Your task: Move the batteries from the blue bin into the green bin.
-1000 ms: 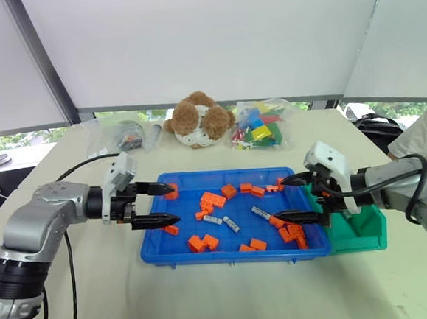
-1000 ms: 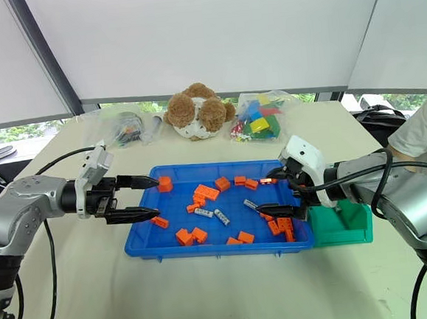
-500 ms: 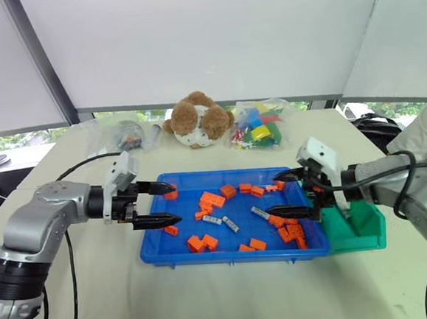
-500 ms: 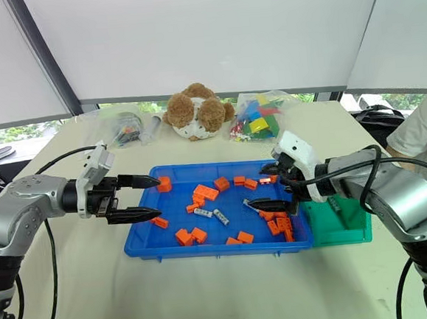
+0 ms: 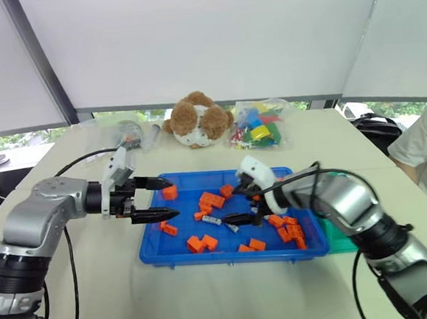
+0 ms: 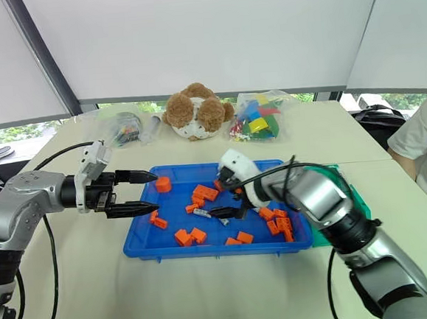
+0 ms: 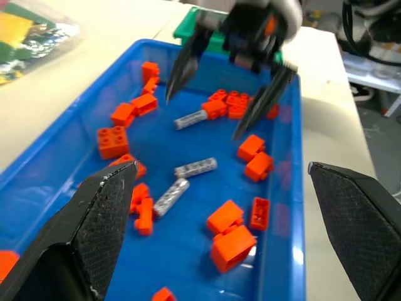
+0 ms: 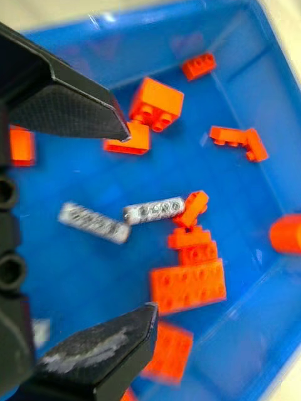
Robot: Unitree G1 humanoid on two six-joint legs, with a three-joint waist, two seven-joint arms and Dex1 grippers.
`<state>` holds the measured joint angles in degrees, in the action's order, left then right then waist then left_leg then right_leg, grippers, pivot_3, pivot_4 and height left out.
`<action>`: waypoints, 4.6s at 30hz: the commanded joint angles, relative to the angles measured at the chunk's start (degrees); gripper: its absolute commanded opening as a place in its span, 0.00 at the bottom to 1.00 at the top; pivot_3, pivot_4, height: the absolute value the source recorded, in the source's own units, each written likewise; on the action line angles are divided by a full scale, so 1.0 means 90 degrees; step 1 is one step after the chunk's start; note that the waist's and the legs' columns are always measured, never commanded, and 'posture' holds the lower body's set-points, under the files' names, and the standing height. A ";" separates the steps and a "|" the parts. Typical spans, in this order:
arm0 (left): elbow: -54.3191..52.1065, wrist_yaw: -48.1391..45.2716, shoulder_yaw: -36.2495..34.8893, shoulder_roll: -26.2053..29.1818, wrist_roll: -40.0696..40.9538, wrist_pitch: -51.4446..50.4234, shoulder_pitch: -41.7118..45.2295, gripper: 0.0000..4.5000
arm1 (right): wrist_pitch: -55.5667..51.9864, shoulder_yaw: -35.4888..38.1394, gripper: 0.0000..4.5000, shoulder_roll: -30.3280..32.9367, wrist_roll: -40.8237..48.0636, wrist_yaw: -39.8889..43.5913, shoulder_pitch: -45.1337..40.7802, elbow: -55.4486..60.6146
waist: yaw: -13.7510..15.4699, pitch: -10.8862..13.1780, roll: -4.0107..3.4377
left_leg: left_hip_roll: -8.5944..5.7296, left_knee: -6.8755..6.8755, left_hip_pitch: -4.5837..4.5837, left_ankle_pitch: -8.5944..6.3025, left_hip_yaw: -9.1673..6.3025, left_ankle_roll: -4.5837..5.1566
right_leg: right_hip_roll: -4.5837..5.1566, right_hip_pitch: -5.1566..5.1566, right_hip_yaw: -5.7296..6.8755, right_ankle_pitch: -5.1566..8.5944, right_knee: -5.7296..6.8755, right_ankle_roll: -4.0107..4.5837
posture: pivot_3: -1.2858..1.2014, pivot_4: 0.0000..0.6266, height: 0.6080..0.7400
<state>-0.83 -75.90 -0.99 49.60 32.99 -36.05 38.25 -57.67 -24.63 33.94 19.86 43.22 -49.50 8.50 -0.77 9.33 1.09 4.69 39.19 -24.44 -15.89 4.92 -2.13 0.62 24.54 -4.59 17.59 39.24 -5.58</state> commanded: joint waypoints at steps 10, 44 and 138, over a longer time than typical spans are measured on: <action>-0.0110 -0.0007 -0.0081 0.0049 -0.0093 0.0160 0.0070 1.00 | 0.0393 -0.0456 1.00 -0.1231 -0.1160 -0.0419 -0.0367 -0.1698 | -0.0037 0.0000 0.0000 | 0.0000 -0.0001 -0.0001 0.0001 0.0001 -0.0001 | 0.0000 0.0001 0.0002 0.0000 0.0000 0.0000 | 0.52 0.24 0.95; -0.0036 0.0060 0.0109 -0.0292 -0.0195 0.0304 0.0110 1.00 | -0.1817 0.3057 0.00 0.1568 -0.1325 -0.0465 0.0470 0.1328 | 0.0082 -0.0001 0.0002 | -0.0005 -0.0002 -0.0004 -0.0001 -0.0001 0.0001 | 0.0007 -0.0007 0.0006 0.0000 -0.0013 0.0000 | 0.52 0.24 0.95; 0.0461 -0.0028 0.0404 -0.0921 -0.0552 0.0709 0.0543 1.00 | -0.1602 0.3719 0.99 0.2308 0.0195 -0.0647 0.1864 0.2069 | -0.0039 -0.0001 0.0000 | -0.0009 -0.0004 0.0002 -0.0003 -0.0014 0.0005 | -0.0003 -0.0001 -0.0009 0.0000 -0.0010 0.0000 | 0.52 0.24 0.95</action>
<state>4.36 -75.98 3.46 41.00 27.91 -30.35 41.43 -71.64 9.25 55.38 19.44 36.87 -30.65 24.05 -1.12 9.32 1.08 4.63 39.14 -24.41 -15.92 4.79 -2.08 0.57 24.53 -4.67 17.59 39.15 -5.58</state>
